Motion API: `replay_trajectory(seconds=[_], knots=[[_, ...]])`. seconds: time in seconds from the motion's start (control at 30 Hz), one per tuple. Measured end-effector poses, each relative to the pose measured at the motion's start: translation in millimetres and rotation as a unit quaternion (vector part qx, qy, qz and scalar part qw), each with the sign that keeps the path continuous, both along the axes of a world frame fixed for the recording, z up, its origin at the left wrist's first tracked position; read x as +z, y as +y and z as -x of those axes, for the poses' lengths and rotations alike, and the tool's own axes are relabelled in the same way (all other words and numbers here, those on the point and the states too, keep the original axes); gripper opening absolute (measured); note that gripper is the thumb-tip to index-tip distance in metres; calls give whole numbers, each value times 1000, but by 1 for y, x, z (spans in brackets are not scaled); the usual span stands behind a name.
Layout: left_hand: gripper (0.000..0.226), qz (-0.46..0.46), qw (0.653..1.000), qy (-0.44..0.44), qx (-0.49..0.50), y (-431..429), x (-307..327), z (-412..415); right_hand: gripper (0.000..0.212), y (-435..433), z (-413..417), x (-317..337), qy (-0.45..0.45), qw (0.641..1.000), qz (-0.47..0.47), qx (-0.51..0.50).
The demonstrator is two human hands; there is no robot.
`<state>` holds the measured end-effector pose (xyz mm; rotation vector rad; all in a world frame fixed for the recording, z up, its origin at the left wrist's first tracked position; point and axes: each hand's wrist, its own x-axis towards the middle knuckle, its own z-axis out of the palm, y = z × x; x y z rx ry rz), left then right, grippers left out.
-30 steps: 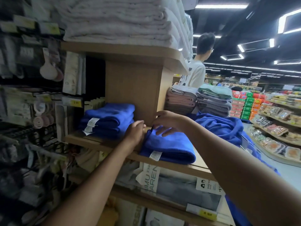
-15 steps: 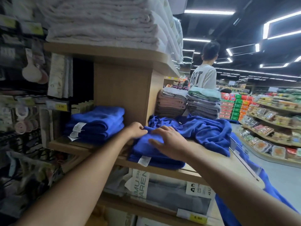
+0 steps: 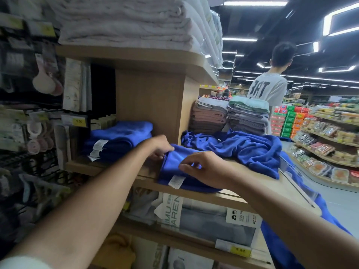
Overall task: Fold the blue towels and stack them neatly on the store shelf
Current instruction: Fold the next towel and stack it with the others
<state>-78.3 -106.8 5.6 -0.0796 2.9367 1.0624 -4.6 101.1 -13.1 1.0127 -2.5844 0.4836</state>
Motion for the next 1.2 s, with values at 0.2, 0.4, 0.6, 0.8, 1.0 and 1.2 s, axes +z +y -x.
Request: replay_trajectory(seconds=[0.2, 0.4, 0.6, 0.8, 1.0, 1.2], knots=[[32, 109, 968, 224, -11, 30, -7, -13, 30, 0, 43, 6, -56, 991, 39, -116], [60, 177, 978, 38, -108, 28, -51, -10, 63, 0, 60, -35, -105, 973, -98, -184], [63, 176, 978, 45, -105, 26, -56, -2, 69, -2, 58, -35, -87, 975, -64, -192], [61, 135, 983, 79, -92, 24, -58, -10, 75, 36, 43, -34, -65, 925, 14, -375], [61, 39, 988, 125, -80, 21, -60, -14, 44, 36, 42, -28, -130, 929, 113, -329], [97, -195, 968, 154, -30, 25, -50, -27, 32, 21, 35, -16, -174, 873, 437, -132]])
